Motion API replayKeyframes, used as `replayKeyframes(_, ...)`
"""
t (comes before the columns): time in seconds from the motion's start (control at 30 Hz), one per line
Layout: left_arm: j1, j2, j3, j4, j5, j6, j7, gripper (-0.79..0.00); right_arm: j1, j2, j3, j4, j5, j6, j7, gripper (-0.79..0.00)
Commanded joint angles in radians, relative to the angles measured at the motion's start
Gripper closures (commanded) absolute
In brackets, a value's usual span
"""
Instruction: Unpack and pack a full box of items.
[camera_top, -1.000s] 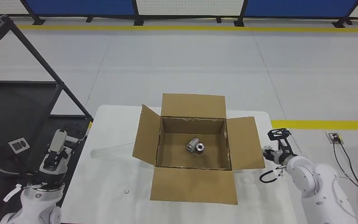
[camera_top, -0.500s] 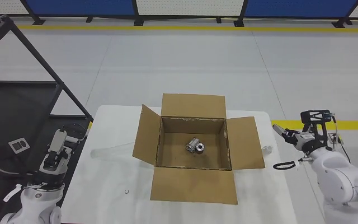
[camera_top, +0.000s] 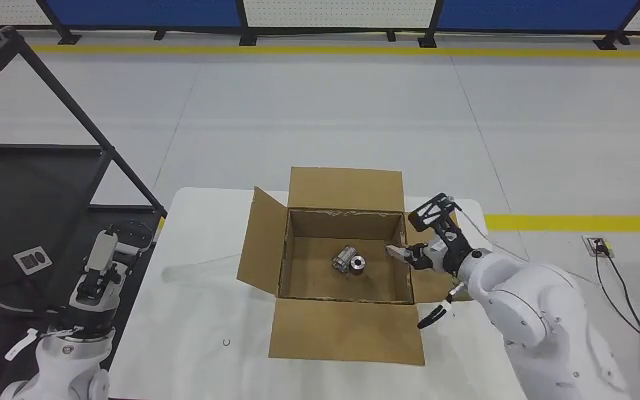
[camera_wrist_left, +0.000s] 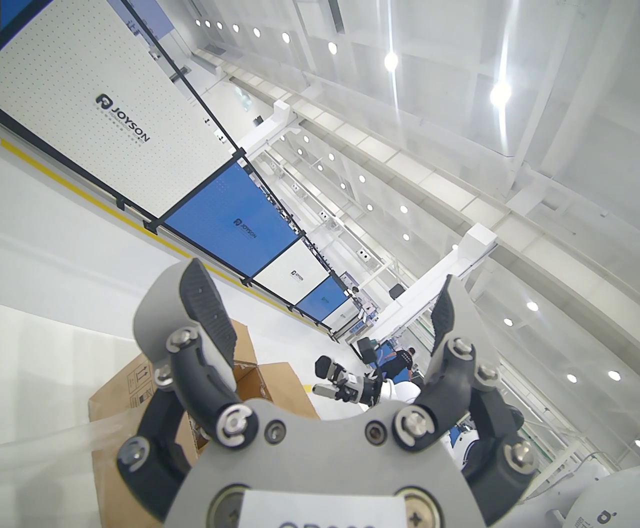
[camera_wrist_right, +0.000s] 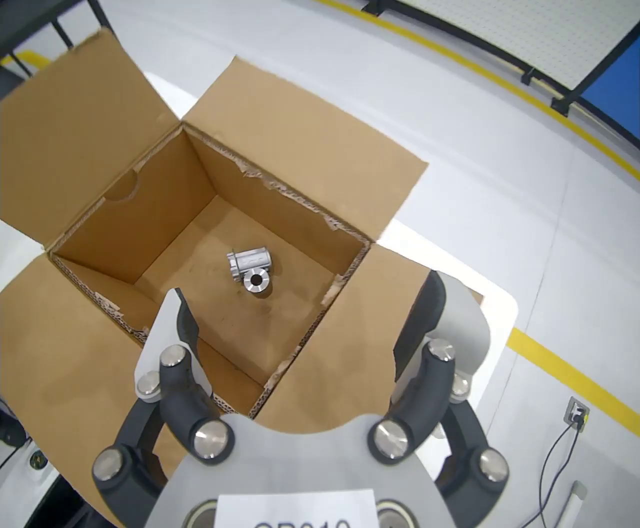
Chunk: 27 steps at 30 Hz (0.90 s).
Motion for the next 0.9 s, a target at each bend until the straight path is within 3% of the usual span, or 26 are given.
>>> replayKeyframes(0.0,0.006,0.001,-0.006,-0.002,-0.010,0.000,0.004,-0.785,0.063,-0.011,-0.086,0.073,0.003,-0.005,0.036,-0.785)
replayKeyframes(0.33,0.014,0.005,-0.014,-0.003,-0.035,0.001,-0.011,-0.785,0.248,-0.071,-0.329,0.305,0.040,0.053,0.044,-0.785)
replayKeyframes(0.87,0.018,0.007,-0.002,-0.009,-0.060,0.023,-0.031,-0.785,0.237,-0.079,-0.353,0.345,0.017,0.092,0.001,-0.785)
